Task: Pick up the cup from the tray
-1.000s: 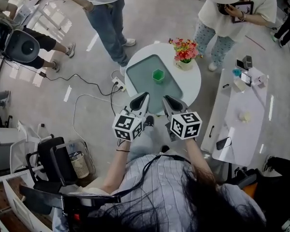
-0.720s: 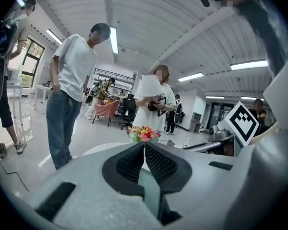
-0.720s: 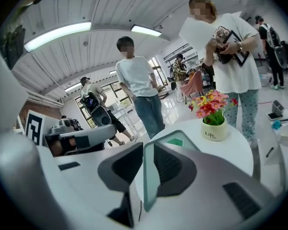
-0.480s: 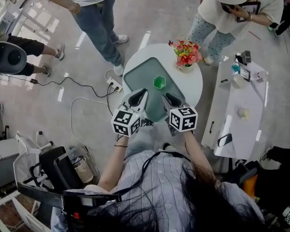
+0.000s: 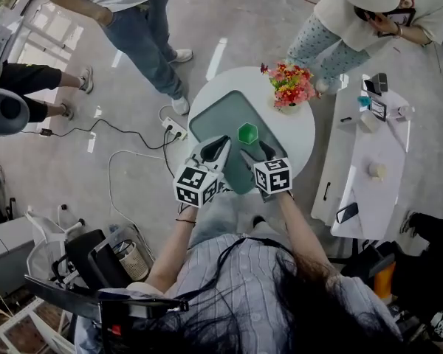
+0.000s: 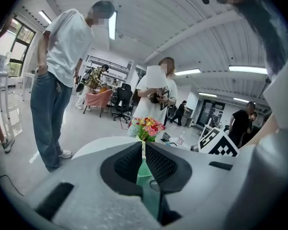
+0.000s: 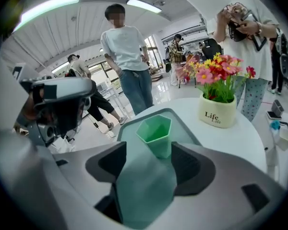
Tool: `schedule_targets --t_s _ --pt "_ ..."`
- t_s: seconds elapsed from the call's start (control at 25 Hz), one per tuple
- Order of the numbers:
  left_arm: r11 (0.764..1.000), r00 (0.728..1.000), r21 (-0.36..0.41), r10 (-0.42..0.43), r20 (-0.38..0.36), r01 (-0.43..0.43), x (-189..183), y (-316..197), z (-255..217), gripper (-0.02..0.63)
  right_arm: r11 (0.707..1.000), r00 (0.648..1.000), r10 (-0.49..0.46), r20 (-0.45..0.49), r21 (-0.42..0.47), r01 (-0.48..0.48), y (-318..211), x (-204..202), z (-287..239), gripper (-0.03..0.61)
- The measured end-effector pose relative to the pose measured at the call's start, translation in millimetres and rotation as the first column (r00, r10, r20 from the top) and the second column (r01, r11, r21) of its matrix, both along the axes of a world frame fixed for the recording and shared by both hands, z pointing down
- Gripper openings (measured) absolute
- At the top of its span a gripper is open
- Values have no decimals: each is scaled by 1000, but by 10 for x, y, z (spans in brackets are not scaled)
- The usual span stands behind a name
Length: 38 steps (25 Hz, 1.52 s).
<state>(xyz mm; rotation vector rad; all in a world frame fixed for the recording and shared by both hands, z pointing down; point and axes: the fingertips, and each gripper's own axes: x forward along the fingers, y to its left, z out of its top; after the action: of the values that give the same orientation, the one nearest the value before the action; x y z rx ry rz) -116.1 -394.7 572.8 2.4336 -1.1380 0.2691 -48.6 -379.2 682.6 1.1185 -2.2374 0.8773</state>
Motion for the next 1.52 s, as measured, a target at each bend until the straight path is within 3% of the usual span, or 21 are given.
schedule_targets --t_s 0.28,0.6,1.2,1.52 --pt "1000 1000 -20 15 -6 -15 -44 -127 86 17 999 998 -9 -61 -44 6 -150 -39 427 308" --pt "999 1000 -47 16 -5 -16 -114 -113 176 17 999 988 -42 -149 -14 40 -272 -112 635 328" --pt "997 1000 -73 -29 11 30 -336 -9 299 17 998 990 2 -139 56 6 -449 -160 595 327" --pt "997 999 -67 -36 11 37 -298 54 292 17 991 991 -11 -130 128 28 -443 -66 250 327"
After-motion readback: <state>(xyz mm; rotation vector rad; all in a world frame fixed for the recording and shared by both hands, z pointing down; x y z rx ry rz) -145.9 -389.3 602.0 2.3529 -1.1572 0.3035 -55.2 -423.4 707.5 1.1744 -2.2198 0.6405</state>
